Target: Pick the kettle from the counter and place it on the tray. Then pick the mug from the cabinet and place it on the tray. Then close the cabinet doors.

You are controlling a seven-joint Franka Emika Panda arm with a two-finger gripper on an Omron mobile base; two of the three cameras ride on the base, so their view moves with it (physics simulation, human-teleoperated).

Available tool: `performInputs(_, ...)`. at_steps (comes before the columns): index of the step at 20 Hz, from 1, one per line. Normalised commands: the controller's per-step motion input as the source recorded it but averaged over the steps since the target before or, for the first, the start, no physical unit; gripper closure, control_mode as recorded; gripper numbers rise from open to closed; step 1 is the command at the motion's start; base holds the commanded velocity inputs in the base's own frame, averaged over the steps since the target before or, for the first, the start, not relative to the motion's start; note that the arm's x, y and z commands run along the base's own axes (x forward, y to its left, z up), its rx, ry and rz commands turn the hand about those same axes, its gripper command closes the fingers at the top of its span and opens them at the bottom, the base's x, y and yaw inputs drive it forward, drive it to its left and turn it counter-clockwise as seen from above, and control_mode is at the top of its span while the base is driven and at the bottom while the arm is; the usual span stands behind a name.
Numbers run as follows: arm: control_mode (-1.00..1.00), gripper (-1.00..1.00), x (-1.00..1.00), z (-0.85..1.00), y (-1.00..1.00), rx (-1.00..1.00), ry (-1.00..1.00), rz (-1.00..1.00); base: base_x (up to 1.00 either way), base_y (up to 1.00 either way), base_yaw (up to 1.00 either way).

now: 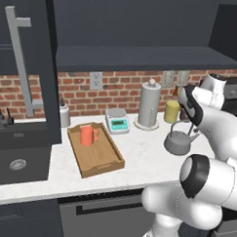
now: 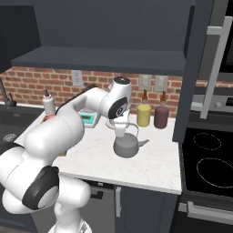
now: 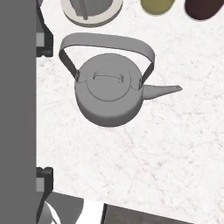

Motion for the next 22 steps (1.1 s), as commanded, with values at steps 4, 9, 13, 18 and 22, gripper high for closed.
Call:
performInputs(4, -1.00, -1.00, 0.10, -0.05, 0.00, 0.00, 0.00, 0.00, 0.00, 0.00, 0.00)
performInputs(9, -1.00, -1.00, 0.16, 0.00, 0.00, 0.00, 0.00, 0.00, 0.00, 0.00, 0.00)
performInputs(13, -1.00, -1.00, 0.22, 0.00, 0.00, 0.00, 0.00, 0.00, 0.00, 0.00, 0.00)
performInputs(18, -1.00, -1.00, 0.12, -0.02, 0.00, 0.00, 0.00, 0.00, 0.00, 0.00, 0.00)
performInputs(22, -1.00, -1.00, 0.00, -0.10, 0.00, 0.00, 0.00, 0.00, 0.00, 0.00, 0.00)
